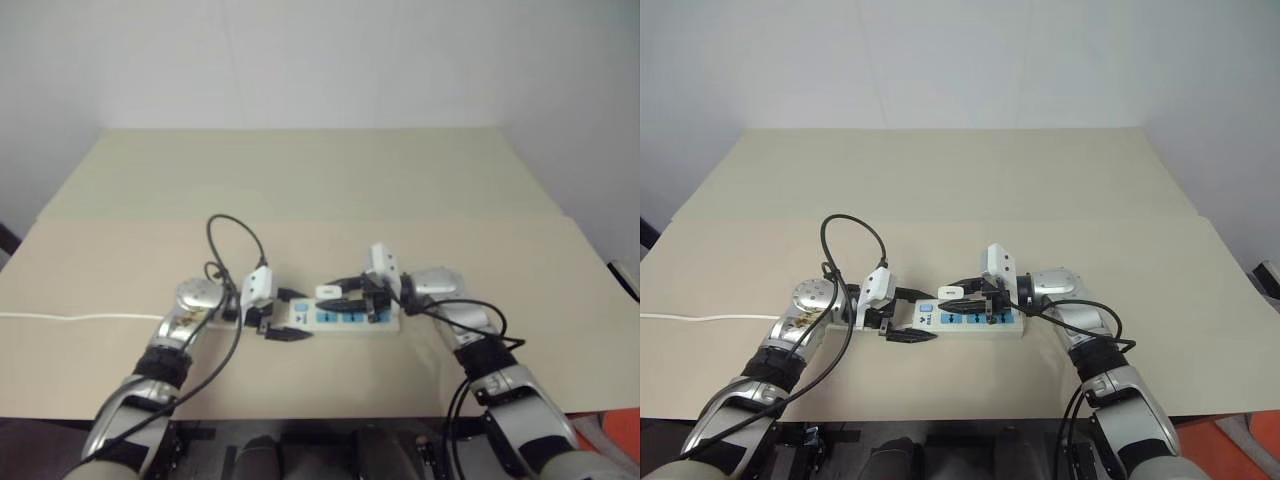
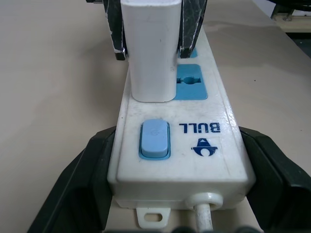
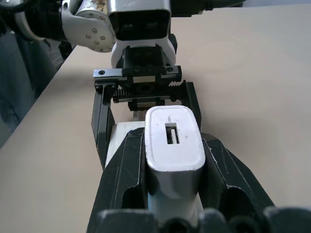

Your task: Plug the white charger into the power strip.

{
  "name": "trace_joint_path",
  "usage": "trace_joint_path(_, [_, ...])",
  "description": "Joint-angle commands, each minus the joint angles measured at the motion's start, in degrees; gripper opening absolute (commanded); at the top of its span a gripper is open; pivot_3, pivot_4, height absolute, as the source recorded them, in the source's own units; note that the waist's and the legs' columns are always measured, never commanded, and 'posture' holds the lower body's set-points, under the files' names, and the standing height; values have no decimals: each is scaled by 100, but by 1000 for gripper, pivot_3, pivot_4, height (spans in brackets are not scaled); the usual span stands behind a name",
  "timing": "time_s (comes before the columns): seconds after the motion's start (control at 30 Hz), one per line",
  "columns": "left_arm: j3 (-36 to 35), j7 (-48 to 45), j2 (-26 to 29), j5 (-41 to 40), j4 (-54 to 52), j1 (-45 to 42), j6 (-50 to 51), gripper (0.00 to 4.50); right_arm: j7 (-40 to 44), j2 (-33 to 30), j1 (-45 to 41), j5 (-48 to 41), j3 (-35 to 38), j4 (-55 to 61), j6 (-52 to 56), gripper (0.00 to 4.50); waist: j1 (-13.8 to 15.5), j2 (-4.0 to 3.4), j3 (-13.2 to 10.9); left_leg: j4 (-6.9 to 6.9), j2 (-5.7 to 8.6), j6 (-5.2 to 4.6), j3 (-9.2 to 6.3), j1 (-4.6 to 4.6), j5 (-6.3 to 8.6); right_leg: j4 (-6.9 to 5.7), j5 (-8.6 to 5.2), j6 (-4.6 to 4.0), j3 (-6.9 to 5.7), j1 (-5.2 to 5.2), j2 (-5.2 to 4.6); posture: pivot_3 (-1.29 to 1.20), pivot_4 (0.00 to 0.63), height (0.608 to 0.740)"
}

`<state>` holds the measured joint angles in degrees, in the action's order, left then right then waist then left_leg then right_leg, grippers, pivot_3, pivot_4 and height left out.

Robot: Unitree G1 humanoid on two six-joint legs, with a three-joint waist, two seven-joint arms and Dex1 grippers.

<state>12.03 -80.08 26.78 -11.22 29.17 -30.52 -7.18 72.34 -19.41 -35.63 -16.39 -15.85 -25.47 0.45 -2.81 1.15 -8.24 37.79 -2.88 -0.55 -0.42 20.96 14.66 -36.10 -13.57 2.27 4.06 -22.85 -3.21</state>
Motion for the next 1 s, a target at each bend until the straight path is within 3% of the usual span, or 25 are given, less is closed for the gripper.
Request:
trace_joint_path(0.03, [-41,-19,119,29,-103,80,32,3279,-199,172,169,377,-219,-352,239,1163,-24,2,1,-1,-3,0,-1,-7,0,-1,-1,-2,0,6,3,0,150,740])
trace_joint_path(0.2, [-66,-16,173,22,-145,121,43,3279,-170,79,415,438,-160,-264,226,1163,-87,4,2,-20,-7,0,-1,-67,1,2,-13,-9,0,58,6,0,150,740])
trace_joint_path(1.0, [-36,-31,125,39,-59,58,3,3279,-48,78,343,531,-262,25,273,1163,-62,8,4,-37,-6,1,-1,-67,1,11,-15,-8,-1,56,4,0,150,740])
